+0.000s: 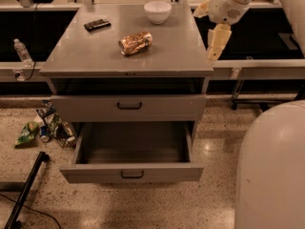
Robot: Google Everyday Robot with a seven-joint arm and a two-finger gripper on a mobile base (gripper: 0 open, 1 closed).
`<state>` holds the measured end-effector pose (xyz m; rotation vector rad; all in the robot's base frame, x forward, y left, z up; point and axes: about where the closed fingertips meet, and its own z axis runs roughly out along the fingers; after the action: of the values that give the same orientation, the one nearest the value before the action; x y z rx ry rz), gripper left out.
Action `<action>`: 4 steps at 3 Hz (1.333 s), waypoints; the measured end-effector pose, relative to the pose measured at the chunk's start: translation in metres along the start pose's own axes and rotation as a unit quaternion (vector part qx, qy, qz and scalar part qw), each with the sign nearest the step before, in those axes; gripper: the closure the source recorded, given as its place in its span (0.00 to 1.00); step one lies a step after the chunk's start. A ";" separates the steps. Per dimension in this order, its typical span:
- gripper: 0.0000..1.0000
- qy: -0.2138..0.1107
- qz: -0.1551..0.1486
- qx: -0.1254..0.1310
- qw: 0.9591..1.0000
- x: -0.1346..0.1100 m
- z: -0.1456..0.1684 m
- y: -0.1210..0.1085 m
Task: Place orange can into middle drawer
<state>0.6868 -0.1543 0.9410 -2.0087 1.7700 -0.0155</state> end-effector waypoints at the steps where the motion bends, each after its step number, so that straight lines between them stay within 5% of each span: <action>1: 0.00 -0.005 0.003 0.008 1.000 -0.004 0.005 -0.005; 3: 0.00 -0.071 0.056 0.069 0.994 -0.057 0.025 -0.066; 4: 0.00 -0.099 0.059 0.076 0.990 -0.082 0.043 -0.091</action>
Offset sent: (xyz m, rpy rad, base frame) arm 0.0678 0.0678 0.0388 0.1867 -0.1072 -0.1364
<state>0.7706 -0.0566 0.9573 -1.7326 1.7045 0.0804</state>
